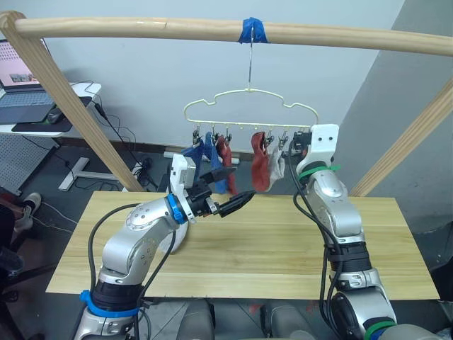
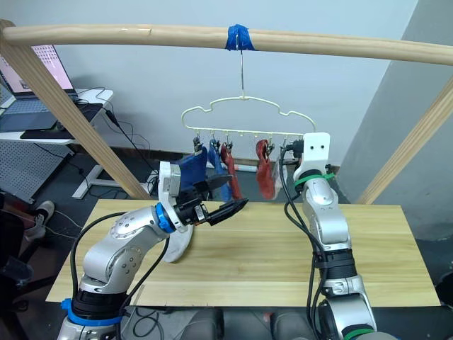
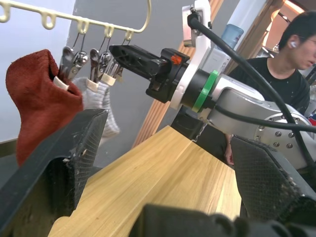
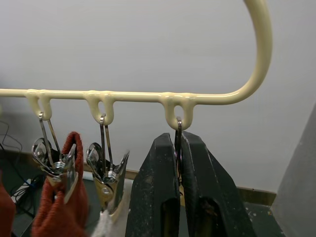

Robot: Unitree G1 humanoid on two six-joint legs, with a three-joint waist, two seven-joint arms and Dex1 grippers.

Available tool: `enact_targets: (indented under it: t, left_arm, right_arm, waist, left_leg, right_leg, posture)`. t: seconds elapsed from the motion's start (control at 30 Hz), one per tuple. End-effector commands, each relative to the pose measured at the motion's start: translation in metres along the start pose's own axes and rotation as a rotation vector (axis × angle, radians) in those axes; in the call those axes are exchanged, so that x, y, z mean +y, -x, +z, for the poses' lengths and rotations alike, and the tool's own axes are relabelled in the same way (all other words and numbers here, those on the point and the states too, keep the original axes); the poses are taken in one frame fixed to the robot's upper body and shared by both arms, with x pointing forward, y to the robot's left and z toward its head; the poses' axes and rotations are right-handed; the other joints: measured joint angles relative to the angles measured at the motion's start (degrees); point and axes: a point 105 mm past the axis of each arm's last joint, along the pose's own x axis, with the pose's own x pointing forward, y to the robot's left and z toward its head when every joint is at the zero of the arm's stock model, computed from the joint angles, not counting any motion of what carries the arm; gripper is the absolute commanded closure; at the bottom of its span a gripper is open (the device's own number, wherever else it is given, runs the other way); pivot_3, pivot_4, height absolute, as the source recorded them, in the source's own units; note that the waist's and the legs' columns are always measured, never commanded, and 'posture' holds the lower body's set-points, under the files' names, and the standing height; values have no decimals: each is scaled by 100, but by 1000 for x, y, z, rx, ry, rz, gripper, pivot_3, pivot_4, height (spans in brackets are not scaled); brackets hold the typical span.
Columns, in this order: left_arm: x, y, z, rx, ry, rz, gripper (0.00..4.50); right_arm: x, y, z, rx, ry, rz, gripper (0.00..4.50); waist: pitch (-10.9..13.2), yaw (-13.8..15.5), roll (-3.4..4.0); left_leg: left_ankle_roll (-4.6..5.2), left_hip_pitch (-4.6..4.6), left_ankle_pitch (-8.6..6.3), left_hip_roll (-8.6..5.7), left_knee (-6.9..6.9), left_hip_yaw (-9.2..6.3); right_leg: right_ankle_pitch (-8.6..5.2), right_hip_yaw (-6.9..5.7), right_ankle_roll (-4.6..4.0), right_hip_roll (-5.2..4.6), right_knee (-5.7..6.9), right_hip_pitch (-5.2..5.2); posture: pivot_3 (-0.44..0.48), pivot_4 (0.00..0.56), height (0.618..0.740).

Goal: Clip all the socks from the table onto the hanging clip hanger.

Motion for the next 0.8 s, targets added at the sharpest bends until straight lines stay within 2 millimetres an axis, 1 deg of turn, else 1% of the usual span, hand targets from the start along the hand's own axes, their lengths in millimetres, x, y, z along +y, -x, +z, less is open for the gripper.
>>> enact_targets:
  t: [0.03,0.07,0.1,0.13,0.2,0.3,0.4,0.53,0.57,0.73,0.8]
  left_arm:
    - [49,38,-38,140,65,278,0]
    - [62,51,-53,205,73,355,0]
    - [80,72,-72,302,29,454,0]
    - [89,85,-82,360,-9,505,0]
    - [101,100,-94,423,-47,550,0]
    - [113,111,-112,491,-64,588,0]
    - [123,111,-127,518,-53,613,0]
    - [129,96,-136,497,-52,595,0]
    - [131,95,-137,493,-51,600,0]
    - [136,91,-147,508,-35,604,0]
    - [138,94,-157,574,-49,617,0]
  right_arm:
    - [-6,5,19,47,-9,144,4483]
    - [-5,8,18,82,-3,188,4483]
    - [-5,11,21,103,15,231,4483]
    - [-6,13,23,112,28,252,4483]
    - [-5,16,25,134,33,278,4483]
    - [-4,17,26,144,28,282,4483]
    - [-4,16,23,151,22,269,4483]
    - [2,17,21,155,3,266,4483]
    - [3,18,21,154,3,266,4483]
    - [3,19,22,155,2,263,4483]
    - [3,20,23,153,2,257,4483]
  waist:
    - [2,0,3]
    - [3,-8,5]
    - [4,-22,7]
    - [5,-32,7]
    - [7,-31,5]
    - [11,27,0]
    - [13,105,-1]
    - [14,109,-2]
    - [14,109,-2]
    - [14,66,-2]
    - [14,55,-2]
  left_leg:
    - [0,0,0,-1,0,0]
    - [1,2,0,0,1,1]
    - [1,7,0,1,0,1]
    - [1,8,-1,2,-1,-1]
    - [2,9,-1,5,-4,-4]
    - [2,3,-1,2,-5,-2]
    - [1,1,-1,-3,-3,1]
    - [1,-2,-1,-6,-2,5]
    - [1,-2,-1,-5,-3,5]
    - [1,-3,-1,0,-4,3]
    - [1,-3,-1,-1,-4,4]
  right_leg:
    - [0,0,0,-1,0,0]
    - [0,0,0,-1,0,0]
    - [0,1,0,1,1,0]
    - [-1,0,0,3,3,0]
    - [-8,-3,-1,6,3,-2]
    - [-8,-4,-5,2,-2,-3]
    - [-6,-4,-7,-4,-2,-3]
    - [-5,-3,-7,-7,-3,-4]
    - [-5,-5,-7,-7,-3,-4]
    - [-5,-6,-7,0,-1,-7]
    - [-5,-5,-7,0,-1,-7]
  posture:
    - [15,165,740]
    - [15,165,740]
    - [13,167,740]
    - [9,168,740]
    - [8,168,740]
    - [12,167,740]
    - [10,166,740]
    - [2,164,740]
    - [-13,164,740]
    - [-22,164,740]
    - [-43,162,740]
